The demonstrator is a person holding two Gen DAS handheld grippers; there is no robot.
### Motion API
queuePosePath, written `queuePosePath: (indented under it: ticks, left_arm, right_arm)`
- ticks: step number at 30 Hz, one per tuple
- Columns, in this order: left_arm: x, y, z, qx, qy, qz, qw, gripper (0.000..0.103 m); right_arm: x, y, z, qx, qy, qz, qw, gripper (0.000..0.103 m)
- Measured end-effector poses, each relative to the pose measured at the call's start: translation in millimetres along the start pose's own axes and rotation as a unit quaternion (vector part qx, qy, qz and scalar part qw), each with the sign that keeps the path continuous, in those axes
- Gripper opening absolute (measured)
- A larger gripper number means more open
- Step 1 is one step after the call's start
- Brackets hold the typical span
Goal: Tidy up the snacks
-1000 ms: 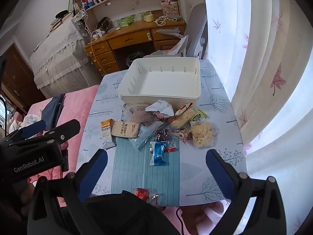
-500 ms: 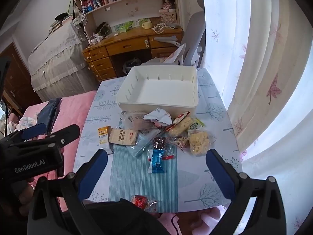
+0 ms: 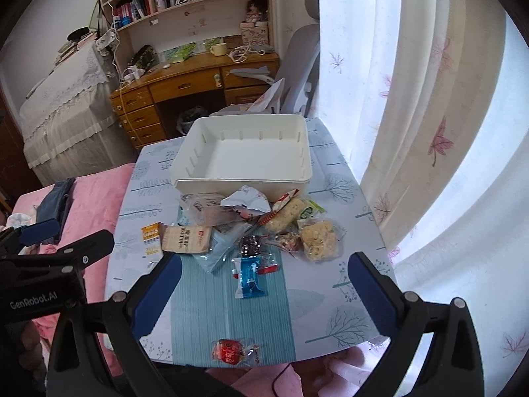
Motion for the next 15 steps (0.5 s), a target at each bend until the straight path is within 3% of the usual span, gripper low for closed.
queuePosePath:
  ticks: [10, 15]
  left_arm:
    - [15, 45, 1, 0.055, -0.029, -0.070, 0.9956, 0.102]
    - [23, 78, 4, 0.036, -0.048, -0.114, 0.9916, 0.098]
  right_arm:
    - [23, 23, 17, 0.008, 0.013, -0.017, 1.000, 0.101]
    - [30, 46, 31, -0.006, 0.017, -0.023, 1.000, 0.101]
Point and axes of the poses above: each gripper's, at about its wrist camera, not at the fingertips, and y roughly the way its jaws point, z to its right, x to its underside, the point moved 5 cm from there along y, roughly the way its jaws point, and after that the axes turned 12 degrees about -y, right-handed, at the moved point
